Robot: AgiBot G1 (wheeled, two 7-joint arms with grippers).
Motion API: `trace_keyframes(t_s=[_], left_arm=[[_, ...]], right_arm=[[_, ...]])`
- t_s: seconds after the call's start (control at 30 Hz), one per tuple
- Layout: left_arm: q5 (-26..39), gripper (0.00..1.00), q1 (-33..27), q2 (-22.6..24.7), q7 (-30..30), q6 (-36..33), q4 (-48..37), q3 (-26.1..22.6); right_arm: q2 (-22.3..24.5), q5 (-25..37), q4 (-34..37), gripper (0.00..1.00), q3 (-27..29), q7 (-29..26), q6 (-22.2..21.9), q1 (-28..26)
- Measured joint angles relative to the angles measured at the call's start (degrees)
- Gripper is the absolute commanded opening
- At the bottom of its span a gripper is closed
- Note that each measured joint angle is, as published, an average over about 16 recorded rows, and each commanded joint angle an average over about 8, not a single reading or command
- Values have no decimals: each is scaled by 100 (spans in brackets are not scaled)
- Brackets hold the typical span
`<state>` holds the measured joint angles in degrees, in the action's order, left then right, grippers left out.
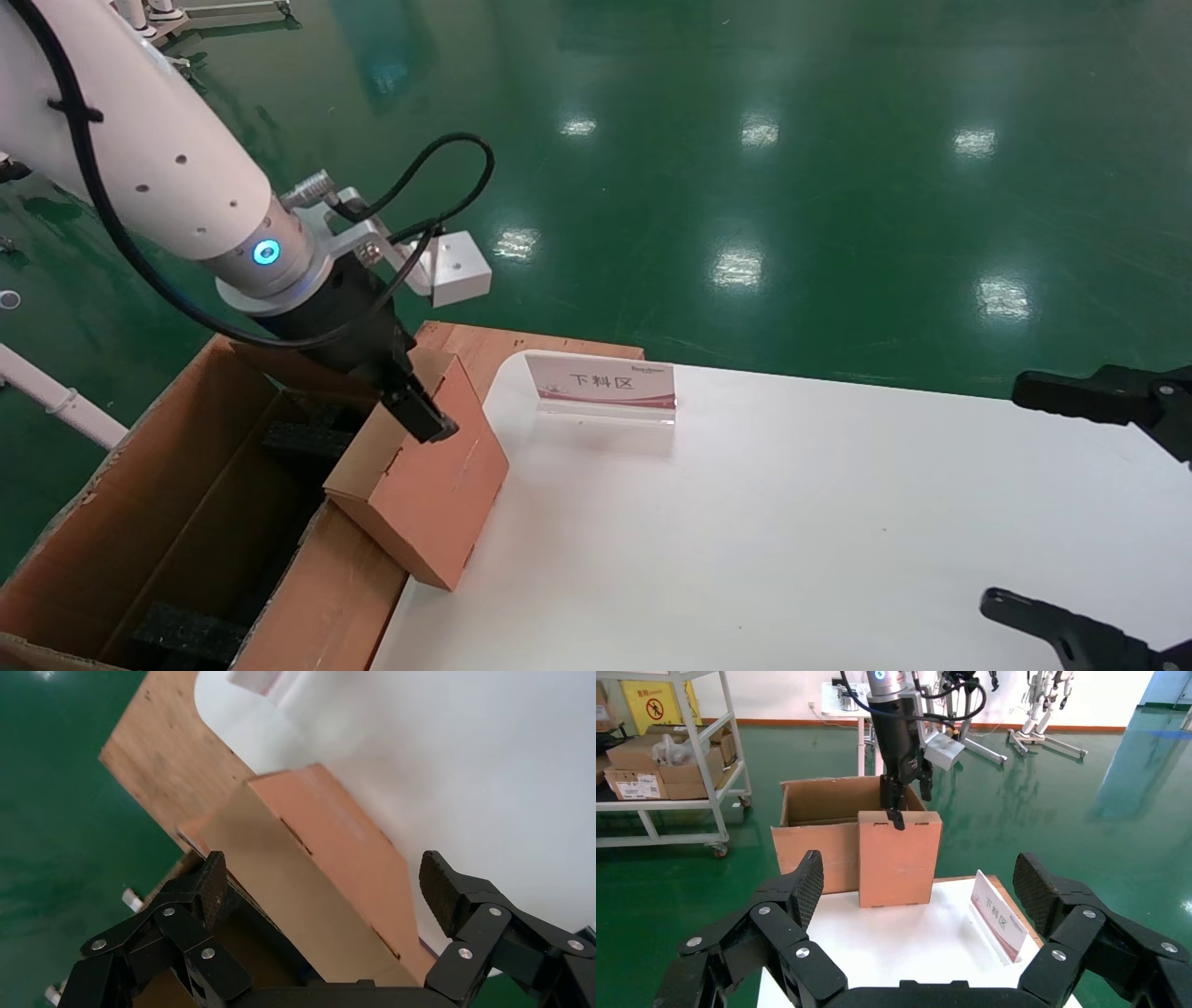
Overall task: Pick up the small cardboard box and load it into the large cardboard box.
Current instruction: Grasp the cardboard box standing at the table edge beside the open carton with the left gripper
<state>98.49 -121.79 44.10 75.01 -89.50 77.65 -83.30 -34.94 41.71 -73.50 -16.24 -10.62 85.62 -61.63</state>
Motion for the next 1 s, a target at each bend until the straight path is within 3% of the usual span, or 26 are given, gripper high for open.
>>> trace_keyframes(t_s=[0.47, 1.0], left_arm=[[-190, 100, -132, -158, 374, 150, 1, -579], [-401, 100, 30, -423, 400, 382, -15, -834]], right_arm=[[2, -4, 0, 100, -6, 3, -3, -1], [5, -8, 0, 100, -12, 6, -5, -3]])
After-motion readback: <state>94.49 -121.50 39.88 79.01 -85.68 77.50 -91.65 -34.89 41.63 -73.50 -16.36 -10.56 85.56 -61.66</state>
